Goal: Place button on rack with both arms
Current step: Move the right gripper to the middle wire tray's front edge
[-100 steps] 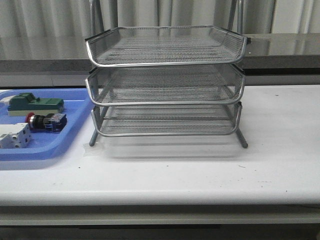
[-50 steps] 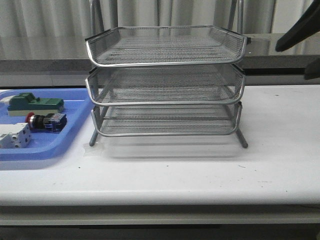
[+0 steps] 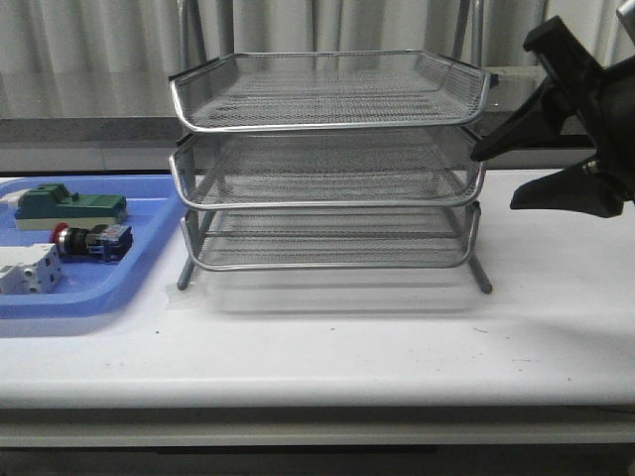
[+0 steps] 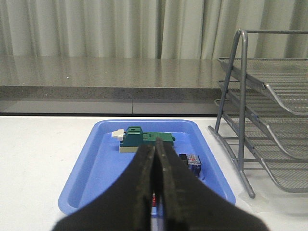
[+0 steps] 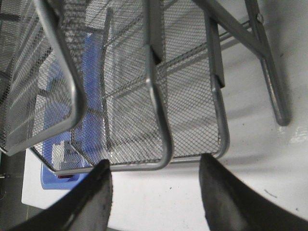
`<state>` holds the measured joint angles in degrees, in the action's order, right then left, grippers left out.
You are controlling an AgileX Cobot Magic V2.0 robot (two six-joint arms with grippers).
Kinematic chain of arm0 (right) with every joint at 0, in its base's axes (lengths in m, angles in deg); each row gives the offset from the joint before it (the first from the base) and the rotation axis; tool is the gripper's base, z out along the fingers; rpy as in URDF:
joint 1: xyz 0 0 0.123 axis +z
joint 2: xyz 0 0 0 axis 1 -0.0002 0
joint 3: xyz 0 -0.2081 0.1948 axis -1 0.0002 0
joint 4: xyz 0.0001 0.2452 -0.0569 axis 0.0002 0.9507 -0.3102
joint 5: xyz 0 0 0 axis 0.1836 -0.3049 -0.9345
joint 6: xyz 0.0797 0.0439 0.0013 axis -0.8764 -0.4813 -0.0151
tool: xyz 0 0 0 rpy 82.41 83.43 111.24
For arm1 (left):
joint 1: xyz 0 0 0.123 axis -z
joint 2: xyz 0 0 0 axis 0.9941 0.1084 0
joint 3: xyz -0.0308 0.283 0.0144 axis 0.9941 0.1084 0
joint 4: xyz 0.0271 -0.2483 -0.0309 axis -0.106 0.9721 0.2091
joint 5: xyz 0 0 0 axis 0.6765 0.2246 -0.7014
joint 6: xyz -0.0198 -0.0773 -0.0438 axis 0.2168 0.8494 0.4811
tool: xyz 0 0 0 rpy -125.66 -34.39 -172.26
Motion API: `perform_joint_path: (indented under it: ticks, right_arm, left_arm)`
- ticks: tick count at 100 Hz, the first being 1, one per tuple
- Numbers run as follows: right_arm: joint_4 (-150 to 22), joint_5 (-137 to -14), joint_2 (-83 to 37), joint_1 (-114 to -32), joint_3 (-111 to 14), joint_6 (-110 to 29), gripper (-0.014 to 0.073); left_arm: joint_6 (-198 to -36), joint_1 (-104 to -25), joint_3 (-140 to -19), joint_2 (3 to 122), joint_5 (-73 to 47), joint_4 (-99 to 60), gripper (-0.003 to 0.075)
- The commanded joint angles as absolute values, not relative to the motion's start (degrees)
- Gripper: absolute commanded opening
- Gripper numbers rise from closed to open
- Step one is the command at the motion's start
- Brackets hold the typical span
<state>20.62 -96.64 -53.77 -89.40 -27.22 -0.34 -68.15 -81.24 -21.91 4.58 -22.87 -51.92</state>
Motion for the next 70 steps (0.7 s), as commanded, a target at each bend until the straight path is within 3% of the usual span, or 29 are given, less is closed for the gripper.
perform_joint_path:
  ticks: [1, 70]
  right_arm:
    - [26.8, -101.0, -53.8, -89.4, -28.9, 4.5, 0.0421]
    - [29.6, -107.6, -62.7, -89.4, -35.5, 7.0, 0.0398]
  left_arm:
    - [-67.6, -80.8, -19.1, 3.3, -27.5, -51.9, -0.0020]
    - [-67.6, -80.8, -19.1, 3.3, -27.5, -51.9, -0.0020]
